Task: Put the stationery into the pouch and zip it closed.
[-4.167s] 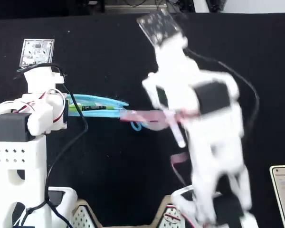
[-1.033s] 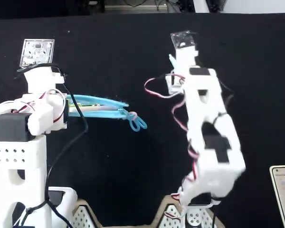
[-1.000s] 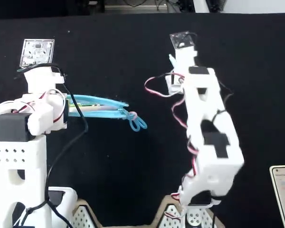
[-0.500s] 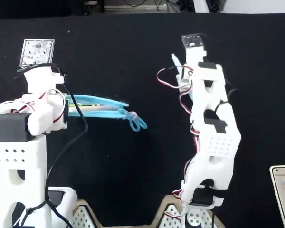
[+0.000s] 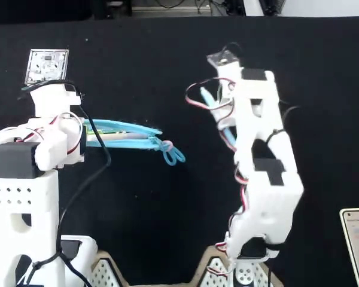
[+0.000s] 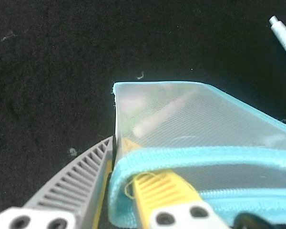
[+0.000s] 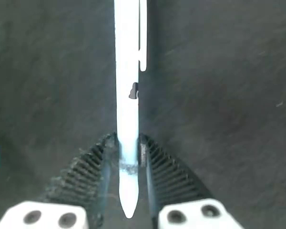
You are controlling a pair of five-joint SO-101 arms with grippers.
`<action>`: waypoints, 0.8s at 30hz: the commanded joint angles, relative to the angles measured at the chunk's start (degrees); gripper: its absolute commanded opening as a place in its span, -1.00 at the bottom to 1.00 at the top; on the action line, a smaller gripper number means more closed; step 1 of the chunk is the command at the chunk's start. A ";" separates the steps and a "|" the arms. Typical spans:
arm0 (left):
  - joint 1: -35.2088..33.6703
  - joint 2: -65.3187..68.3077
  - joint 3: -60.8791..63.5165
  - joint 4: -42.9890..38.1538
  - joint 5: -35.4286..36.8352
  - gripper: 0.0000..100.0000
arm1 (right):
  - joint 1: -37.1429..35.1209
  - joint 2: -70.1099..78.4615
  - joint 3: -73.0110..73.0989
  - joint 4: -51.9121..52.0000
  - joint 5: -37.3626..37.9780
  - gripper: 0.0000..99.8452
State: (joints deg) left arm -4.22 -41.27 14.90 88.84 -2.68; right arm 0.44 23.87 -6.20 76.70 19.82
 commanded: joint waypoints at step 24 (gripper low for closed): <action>-0.04 0.26 0.22 0.18 0.18 -0.94 | -8.26 -28.62 28.35 -11.69 -4.57 -0.67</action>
State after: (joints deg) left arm -4.22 -41.27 14.90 88.84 -2.68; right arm -3.16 -9.19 29.05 67.30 16.84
